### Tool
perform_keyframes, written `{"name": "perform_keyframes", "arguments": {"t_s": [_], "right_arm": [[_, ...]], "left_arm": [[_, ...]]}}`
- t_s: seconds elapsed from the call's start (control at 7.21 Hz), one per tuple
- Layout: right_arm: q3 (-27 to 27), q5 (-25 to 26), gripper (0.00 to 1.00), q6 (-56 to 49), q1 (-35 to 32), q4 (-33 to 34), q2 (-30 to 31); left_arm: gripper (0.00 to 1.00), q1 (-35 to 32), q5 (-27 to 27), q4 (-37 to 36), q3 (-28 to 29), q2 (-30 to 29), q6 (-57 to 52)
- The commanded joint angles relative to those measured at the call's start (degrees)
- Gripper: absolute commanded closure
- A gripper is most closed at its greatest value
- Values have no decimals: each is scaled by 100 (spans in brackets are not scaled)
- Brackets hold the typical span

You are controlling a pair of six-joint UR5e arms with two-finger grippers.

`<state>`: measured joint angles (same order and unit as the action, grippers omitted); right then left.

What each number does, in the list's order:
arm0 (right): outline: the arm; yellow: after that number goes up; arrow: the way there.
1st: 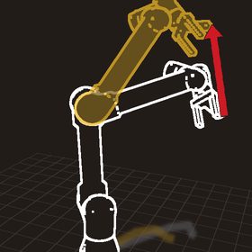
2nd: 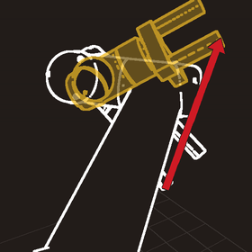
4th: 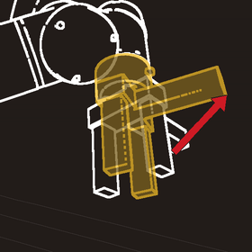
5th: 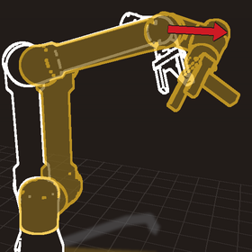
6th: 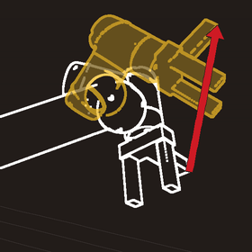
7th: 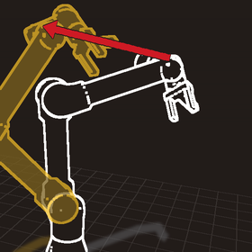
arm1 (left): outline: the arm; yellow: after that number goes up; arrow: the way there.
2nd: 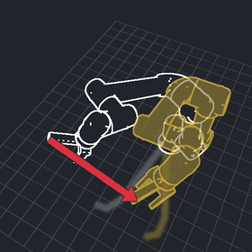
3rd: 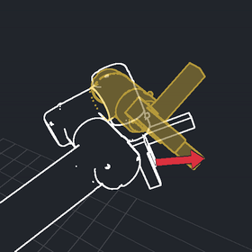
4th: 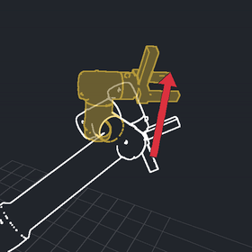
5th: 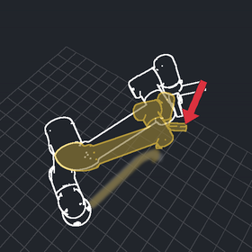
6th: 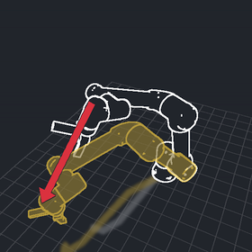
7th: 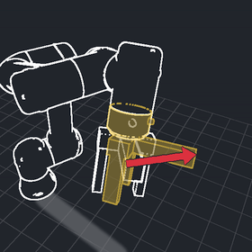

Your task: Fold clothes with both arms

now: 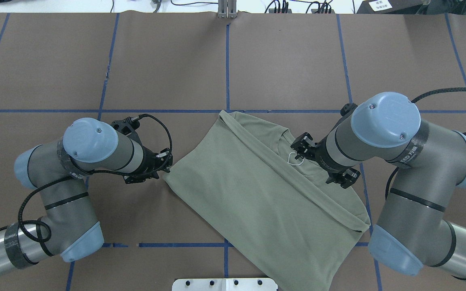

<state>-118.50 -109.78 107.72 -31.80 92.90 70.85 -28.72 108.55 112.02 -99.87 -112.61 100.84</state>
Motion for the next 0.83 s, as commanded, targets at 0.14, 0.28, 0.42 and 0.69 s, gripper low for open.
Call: {"name": "perform_keyframes", "arguments": {"t_s": [0.14, 0.28, 0.42, 0.69], "right_arm": [[2, 0, 0, 3, 7, 0, -1], [2, 0, 0, 12, 7, 0, -1], [11, 0, 0, 12, 7, 0, -1], [72, 0, 0, 3, 16, 0, -1]], "left_arm": [[59, 208, 0, 4, 38, -41, 5], [72, 243, -9, 4, 47, -33, 14], [100, 244, -9, 4, 47, -15, 14], [100, 183, -9, -4, 12, -6, -47]]}}
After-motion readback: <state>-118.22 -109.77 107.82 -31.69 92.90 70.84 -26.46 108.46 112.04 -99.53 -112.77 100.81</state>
